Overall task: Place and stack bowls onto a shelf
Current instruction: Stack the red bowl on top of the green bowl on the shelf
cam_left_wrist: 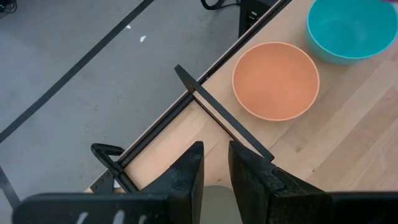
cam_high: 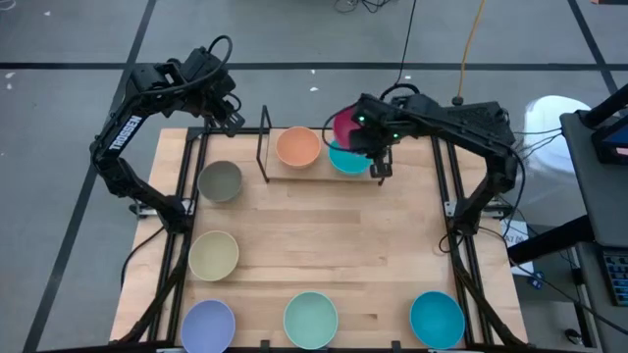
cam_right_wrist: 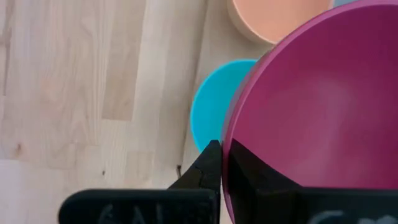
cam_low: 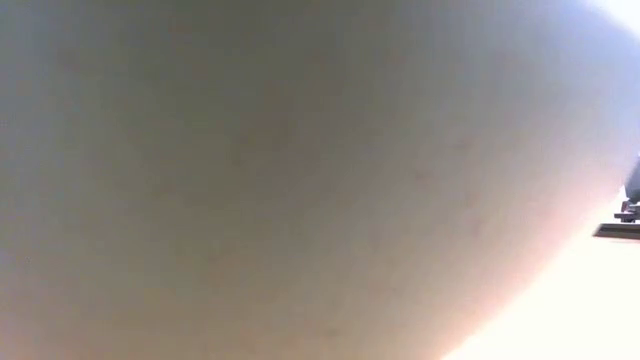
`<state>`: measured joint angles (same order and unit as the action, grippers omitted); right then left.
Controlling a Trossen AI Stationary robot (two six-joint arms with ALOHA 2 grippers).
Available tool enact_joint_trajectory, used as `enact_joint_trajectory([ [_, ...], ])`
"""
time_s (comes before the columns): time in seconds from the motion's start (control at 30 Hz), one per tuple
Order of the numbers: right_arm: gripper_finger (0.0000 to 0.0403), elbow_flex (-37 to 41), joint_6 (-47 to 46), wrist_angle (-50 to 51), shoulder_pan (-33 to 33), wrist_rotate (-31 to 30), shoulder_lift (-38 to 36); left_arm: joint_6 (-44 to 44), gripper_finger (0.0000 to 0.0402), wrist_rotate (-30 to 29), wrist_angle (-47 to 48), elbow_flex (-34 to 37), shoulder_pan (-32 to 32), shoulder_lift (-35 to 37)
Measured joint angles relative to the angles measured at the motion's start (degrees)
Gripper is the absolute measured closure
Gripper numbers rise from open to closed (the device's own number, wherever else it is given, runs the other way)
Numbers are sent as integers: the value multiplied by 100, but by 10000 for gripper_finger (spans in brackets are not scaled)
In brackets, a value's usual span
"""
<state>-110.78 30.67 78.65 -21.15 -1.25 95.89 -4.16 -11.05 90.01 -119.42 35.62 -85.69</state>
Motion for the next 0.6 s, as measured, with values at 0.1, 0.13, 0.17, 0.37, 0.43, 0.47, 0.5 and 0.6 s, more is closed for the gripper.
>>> enact_joint_trajectory([
  [0.1, 403, 28, 47, -19, -6, -11, 196, -1, 321, 0, 1, 0, 0, 0],
  [0.13, 403, 68, 65, -40, -17, -10, 237, -1, 321, -1, 1, 0, 0, 0],
  [0.17, 403, 104, 108, -41, -27, -7, 270, 2, 321, 0, -1, 0, 0, 0],
  [0.37, 403, 494, 243, -305, -37, 214, 337, 91, 321, 0, 1, 0, 0, 0],
  [0.43, 403, 661, 262, -470, -39, 333, 318, 112, 321, 0, 1, 0, 0, 0],
  [0.47, 403, 736, 277, -527, -39, 311, 308, 121, 321, 0, 1, 0, 0, 0],
  [0.5, 403, 809, 299, -557, -38, 301, 302, 134, 321, -1, 0, 0, 0, 0],
  [0.6, 403, 998, 298, -600, -52, 308, 296, 149, 321, 0, 1, 0, 0, 0],
])
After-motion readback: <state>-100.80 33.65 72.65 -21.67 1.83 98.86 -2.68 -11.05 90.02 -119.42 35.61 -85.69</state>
